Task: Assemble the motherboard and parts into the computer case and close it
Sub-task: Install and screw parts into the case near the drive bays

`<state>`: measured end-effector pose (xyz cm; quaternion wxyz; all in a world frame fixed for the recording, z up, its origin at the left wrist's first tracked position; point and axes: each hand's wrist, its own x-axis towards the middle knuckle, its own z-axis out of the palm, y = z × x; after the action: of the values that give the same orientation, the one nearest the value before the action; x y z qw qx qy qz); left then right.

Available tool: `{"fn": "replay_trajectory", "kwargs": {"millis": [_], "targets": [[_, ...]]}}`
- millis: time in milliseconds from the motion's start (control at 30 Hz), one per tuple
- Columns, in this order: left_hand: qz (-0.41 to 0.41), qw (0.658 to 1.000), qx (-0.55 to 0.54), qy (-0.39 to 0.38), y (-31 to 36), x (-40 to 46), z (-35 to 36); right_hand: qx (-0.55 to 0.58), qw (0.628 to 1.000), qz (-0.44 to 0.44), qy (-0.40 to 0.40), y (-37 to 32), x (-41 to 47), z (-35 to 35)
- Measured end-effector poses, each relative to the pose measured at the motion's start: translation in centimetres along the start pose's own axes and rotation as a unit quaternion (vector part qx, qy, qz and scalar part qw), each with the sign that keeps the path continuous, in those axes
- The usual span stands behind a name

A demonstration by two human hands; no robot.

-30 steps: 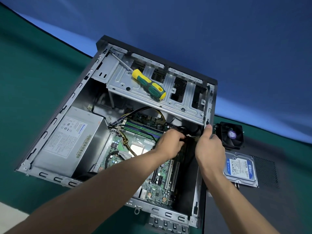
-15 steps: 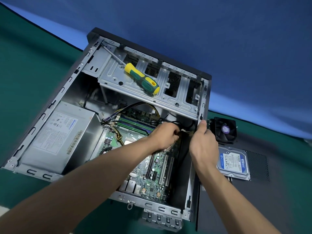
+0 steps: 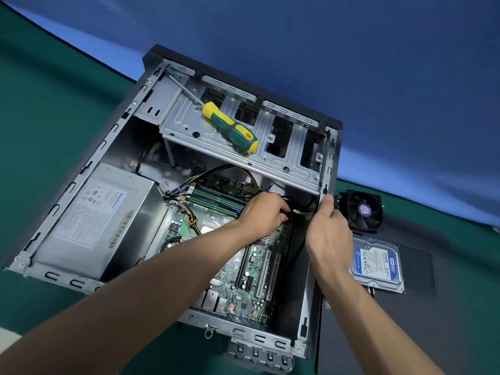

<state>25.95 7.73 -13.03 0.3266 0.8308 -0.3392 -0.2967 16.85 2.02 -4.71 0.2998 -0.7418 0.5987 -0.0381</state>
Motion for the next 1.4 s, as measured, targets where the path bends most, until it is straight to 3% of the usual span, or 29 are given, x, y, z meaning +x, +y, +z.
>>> {"fn": "replay_trajectory", "kwargs": {"millis": [267,1400], "targets": [[-0.04,0.987,-0.154,0.018,1.4,0.3,0.2,0.001,1.0,0.004,0.002,0.0,0.1,0.1],[0.01,1.0,0.011,-0.019,1.0,-0.2,0.6,0.005,1.0,0.006,0.001,0.1,0.2,0.2]]}}
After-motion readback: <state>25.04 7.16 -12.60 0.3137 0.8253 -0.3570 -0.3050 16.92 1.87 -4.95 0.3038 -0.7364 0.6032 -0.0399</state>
